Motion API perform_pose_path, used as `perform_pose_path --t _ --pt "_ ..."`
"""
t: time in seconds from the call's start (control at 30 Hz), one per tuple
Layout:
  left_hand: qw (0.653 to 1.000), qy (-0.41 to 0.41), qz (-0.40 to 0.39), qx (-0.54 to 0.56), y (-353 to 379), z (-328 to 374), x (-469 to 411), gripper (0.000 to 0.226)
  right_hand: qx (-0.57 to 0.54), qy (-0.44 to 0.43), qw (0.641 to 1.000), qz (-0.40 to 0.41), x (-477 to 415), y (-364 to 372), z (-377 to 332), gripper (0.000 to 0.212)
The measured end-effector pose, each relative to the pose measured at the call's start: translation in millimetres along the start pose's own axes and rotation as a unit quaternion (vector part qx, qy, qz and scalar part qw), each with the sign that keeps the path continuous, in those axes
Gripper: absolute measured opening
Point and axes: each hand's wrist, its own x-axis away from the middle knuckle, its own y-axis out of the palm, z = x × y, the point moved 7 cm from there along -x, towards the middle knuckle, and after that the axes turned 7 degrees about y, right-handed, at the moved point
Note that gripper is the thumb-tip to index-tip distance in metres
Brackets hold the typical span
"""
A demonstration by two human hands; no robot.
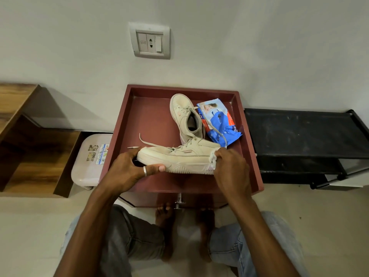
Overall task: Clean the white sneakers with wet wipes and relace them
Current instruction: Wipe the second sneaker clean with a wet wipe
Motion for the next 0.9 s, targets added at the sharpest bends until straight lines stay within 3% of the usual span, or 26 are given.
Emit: perform_pose_path --t 0.07,0.17,0.3,0.43,0.57,0.67,0.8,0.9 --pt "1.0 -0.005 0.005 0.005 -0.3 0.1 -0.2 0.054 -0.013 0.006 1.0 0.004 1.8 0.1 -2.5 0.014" --pt "0.999 -0.026 0.005 0.042 5.1 -3.3 0.3 0.05 -0.039 -0.064 0.997 -0.006 15.7 1.8 -23.2 0.014" --pt "0.993 -0.052 0.031 0.097 11.4 -10.6 -1.0 0.059 -0.063 -0.091 0.994 -0.015 15.5 0.6 -23.9 0.016" --pt "0.994 -0.053 0.005 0.1 11.9 -8.4 -3.8 0.046 -0.071 0.061 0.995 -0.027 -8.3 3.2 12.9 0.015" --pt "0.993 -0.053 -0.007 0.101 12.6 -5.3 -2.8 0.04 -0.126 0.198 0.966 -0.11 -22.3 25.6 41.7 0.021" --pt "0.993 -0.058 0.004 0.101 12.5 -8.6 -1.0 0.045 -0.174 0.249 0.943 -0.133 -24.0 31.9 49.3 0.023" --pt "0.995 -0.048 0.009 0.088 11.7 -7.0 -0.3 0.04 -0.11 0.172 0.978 -0.05 -7.2 8.6 22.4 0.018" --pt "0.996 -0.038 -0.002 0.078 13.1 -2.4 -1.5 0.04 -0.107 0.135 0.985 -0.032 -5.1 6.3 16.5 0.016"
